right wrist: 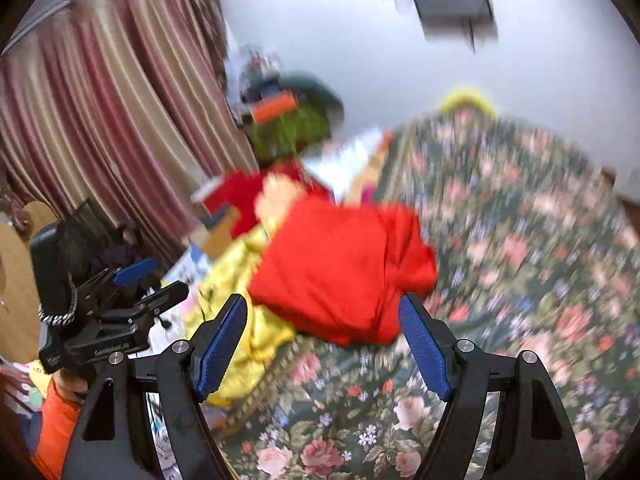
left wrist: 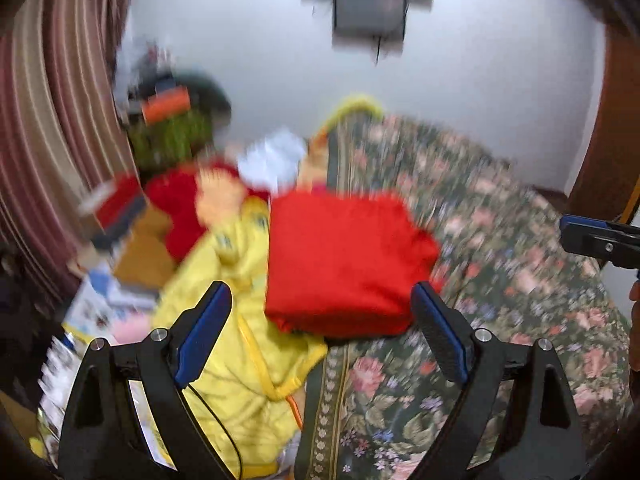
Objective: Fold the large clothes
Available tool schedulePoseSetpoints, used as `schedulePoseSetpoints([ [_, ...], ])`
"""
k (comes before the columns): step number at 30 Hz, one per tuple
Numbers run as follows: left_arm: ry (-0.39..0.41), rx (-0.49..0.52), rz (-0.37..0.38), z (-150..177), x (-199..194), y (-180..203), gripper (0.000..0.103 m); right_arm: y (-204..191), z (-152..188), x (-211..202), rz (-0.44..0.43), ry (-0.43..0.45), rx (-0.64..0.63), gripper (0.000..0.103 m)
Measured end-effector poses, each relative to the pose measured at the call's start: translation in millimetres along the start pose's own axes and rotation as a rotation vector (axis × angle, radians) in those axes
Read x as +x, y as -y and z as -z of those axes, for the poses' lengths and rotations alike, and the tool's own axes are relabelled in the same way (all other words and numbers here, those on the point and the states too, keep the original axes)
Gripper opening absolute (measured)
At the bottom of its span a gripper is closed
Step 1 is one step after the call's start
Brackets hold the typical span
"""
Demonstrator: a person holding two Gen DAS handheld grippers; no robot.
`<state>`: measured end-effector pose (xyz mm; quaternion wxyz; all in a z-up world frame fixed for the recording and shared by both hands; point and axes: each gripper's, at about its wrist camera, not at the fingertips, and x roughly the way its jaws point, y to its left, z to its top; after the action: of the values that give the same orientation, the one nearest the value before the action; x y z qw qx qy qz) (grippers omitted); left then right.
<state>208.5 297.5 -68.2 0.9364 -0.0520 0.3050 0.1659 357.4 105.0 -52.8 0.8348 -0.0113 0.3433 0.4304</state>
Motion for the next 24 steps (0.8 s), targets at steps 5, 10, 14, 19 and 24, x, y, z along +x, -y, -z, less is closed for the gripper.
schedulePoseSetpoints([
  [5,0.237,0.015,0.002,-15,-100,21,0.092,-46,-3,-90,0.02,0.209,-0.081,0.076],
  [10,0.388,-0.027,0.028,-7,-170,32,0.092,-86,16,-160,0.034,0.363,-0.153,0.076],
  [14,0.48,-0.04,0.037,9,-209,38,0.092,-105,38,-198,0.033,0.435,-0.168,0.076],
  [19,0.524,-0.063,0.072,27,-233,39,0.092,-123,63,-229,0.059,0.484,-0.196,0.076],
  [24,0.543,-0.041,0.043,43,-245,49,0.092,-133,82,-243,0.084,0.5,-0.202,0.076],
])
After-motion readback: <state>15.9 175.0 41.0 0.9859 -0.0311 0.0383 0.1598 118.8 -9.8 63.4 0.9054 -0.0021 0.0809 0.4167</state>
